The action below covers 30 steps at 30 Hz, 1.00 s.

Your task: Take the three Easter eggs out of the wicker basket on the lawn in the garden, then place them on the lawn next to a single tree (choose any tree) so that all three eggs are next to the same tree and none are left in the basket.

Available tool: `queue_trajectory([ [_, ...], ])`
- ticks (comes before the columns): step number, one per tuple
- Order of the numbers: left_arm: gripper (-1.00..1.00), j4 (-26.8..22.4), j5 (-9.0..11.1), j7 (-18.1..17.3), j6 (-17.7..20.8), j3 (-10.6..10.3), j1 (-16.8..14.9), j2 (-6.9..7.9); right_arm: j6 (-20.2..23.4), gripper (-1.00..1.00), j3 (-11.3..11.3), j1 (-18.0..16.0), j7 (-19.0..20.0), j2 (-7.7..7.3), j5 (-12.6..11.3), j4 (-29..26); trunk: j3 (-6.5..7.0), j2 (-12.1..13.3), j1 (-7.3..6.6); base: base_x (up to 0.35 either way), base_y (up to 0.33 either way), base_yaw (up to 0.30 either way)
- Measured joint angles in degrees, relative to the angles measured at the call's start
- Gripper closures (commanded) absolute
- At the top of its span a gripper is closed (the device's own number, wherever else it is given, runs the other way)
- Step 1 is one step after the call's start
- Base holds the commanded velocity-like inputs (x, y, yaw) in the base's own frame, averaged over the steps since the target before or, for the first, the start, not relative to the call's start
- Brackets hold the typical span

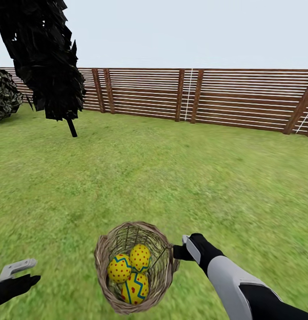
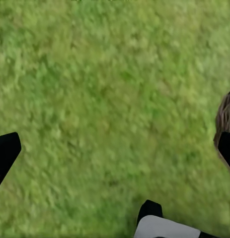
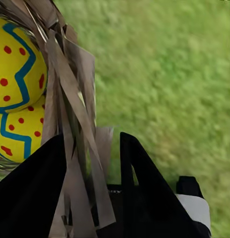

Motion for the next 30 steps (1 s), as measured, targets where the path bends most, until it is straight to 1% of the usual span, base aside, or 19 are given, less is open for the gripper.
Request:
queue_trajectory([
  [2, -1.00, 0.01, -0.03, 0.00, -0.04, 0.06, 0.01, 0.00, 0.03, 1.00, 0.27, 0.00, -0.04, 0.03, 0.52, 0.06, 0.00, 0.00, 0.00, 0.000, 0.001, 0.000],
  [7, -1.00, 0.04, -0.06, 0.00, -0.36, 0.03, 0.01, 0.00, -0.08, 1.00, 0.18, 0.00, 0.04, 0.20, 0.29, 0.15, 0.00, 0.00, 0.00, 0.000, 0.000, 0.039],
  [9, -1.00, 0.06, -0.05, 0.00, -0.42, 0.08, 0.03, 0.00, -0.07, 1.00, 0.44, -0.01, 0.00, 0.36, 0.55, 0.24, -0.02, 0.00, 0.00, 0.000, 0.000, 0.214],
  [12, -1.00, 0.07, -0.06, 0.00, -0.49, 0.10, 0.03, 0.00, -0.10, 1.00, 0.18, -0.01, 0.00, 0.48, 0.20, 0.25, -0.14, 0.00, 0.00, 0.000, 0.000, 0.218],
  [15, -1.00, 0.07, -0.06, 0.00, -0.56, 0.11, 0.03, 0.00, -0.04, 1.00, 0.29, -0.01, -0.05, 0.71, 0.43, 0.30, -0.31, 0.00, 0.00, 0.000, 0.000, 0.236],
  [30, -1.00, 0.24, -0.06, 0.00, -0.60, 0.04, 0.05, 0.00, -0.75, 1.00, 0.18, 0.08, 0.16, 0.84, 0.40, 0.74, -0.97, 0.00, 0.00, 0.000, 0.000, 0.267],
])
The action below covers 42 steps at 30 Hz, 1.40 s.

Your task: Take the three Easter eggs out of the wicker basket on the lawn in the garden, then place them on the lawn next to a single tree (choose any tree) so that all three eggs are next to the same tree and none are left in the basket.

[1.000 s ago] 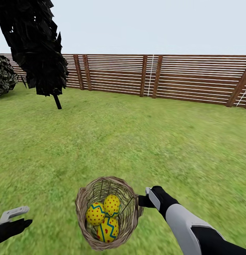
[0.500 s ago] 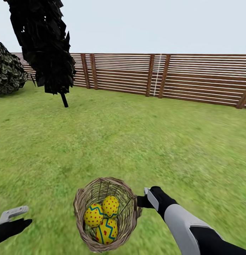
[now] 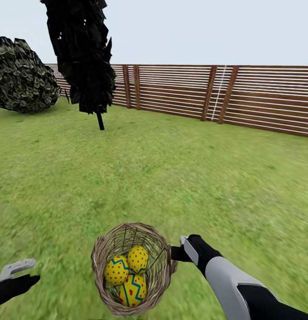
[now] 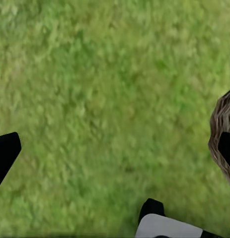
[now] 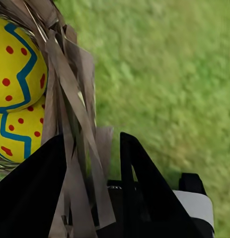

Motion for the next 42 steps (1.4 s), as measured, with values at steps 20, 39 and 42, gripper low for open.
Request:
queue_trajectory([
  [20, -1.00, -0.18, -0.02, 0.00, -0.07, 0.06, 0.07, 0.00, -2.07, 1.00, 0.13, 0.09, 0.11, 0.00, -0.10, 0.38, -1.10, 0.00, 0.00, 0.000, 0.078, 0.200],
  [39, -1.00, -0.23, 0.00, -0.06, -0.08, 0.10, 0.16, 0.00, -2.07, 1.00, 0.61, 0.09, -0.10, 0.00, 0.01, 0.24, -1.30, 0.00, 0.00, 0.000, 0.045, 0.153],
  [42, -1.00, -0.25, 0.01, -0.08, -0.09, 0.10, 0.16, 0.00, -2.07, 1.00, 0.63, 0.09, -0.11, 0.00, 0.04, 0.28, -1.31, 0.00, 0.00, 0.000, 0.005, 0.277],
])
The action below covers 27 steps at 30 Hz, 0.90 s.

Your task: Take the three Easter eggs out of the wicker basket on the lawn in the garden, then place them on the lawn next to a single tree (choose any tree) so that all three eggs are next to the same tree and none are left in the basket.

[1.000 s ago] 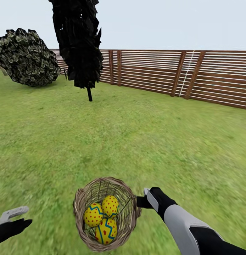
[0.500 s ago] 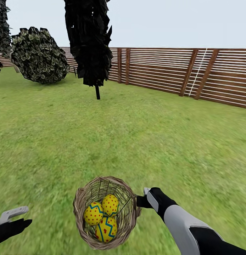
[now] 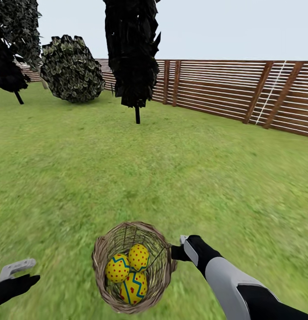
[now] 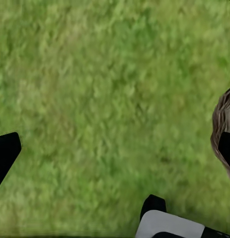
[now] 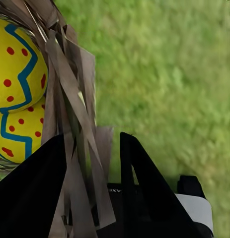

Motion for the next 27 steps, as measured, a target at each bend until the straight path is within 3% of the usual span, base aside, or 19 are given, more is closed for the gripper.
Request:
queue_trajectory([
  [20, -1.00, -0.18, 0.01, 0.00, 0.63, -0.02, 0.00, 0.00, -0.08, 1.00, -0.03, 0.00, 0.24, 0.00, -0.01, 0.06, 0.12, -0.01, 0.00, 0.000, 0.000, 0.254],
  [27, -1.00, -0.17, -0.02, 0.00, 0.62, -0.02, -0.02, 0.00, -0.08, 1.00, 0.06, 0.01, 0.25, 0.00, 0.09, 0.11, 0.42, 0.00, 0.00, 0.000, 0.000, 0.056],
])
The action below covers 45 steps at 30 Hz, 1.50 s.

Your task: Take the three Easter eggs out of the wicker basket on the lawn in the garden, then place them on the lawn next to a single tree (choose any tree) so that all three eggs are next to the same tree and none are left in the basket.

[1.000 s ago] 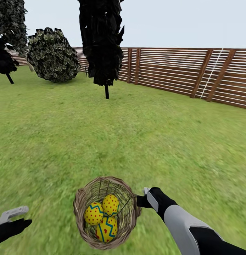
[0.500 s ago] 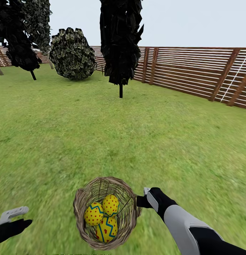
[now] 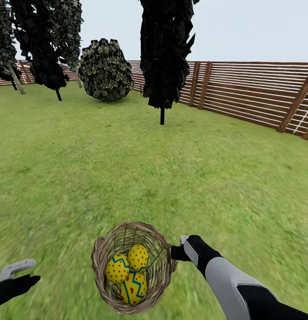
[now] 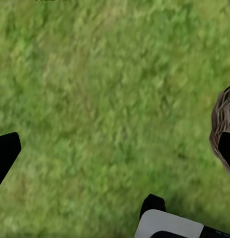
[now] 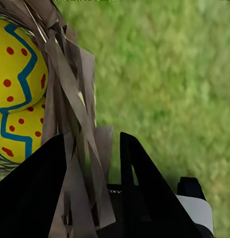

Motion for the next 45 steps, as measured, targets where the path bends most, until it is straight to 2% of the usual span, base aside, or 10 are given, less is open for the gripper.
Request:
queue_trajectory([
  [31, -1.00, -0.03, 0.00, 0.00, 0.05, 0.12, 0.00, 0.00, -0.17, 1.00, -0.21, 0.00, 0.07, 0.00, -0.11, 0.00, 2.86, 0.00, 0.00, 0.000, 0.000, 0.000],
  [34, -1.00, -0.72, 0.00, 0.00, 0.07, 0.14, 0.00, 0.00, -4.25, 1.00, -0.97, 0.17, -0.18, -0.01, 0.19, 0.11, 3.15, 0.00, 0.00, 0.000, 0.000, 0.000],
  [35, -1.00, -0.92, 0.00, 0.00, 0.04, 0.14, 0.00, 0.00, -5.19, 1.00, -0.32, 0.34, -0.23, -0.01, -0.12, 0.41, 3.24, 0.00, 0.00, 0.000, 0.000, 0.000],
  [45, -1.00, -0.99, -0.07, 0.10, -0.37, 0.14, 0.02, 0.00, -6.00, 1.00, -0.46, 1.21, -0.09, 0.00, -0.28, 0.51, 4.17, 0.01, 0.00, 0.000, 0.000, 0.000],
])
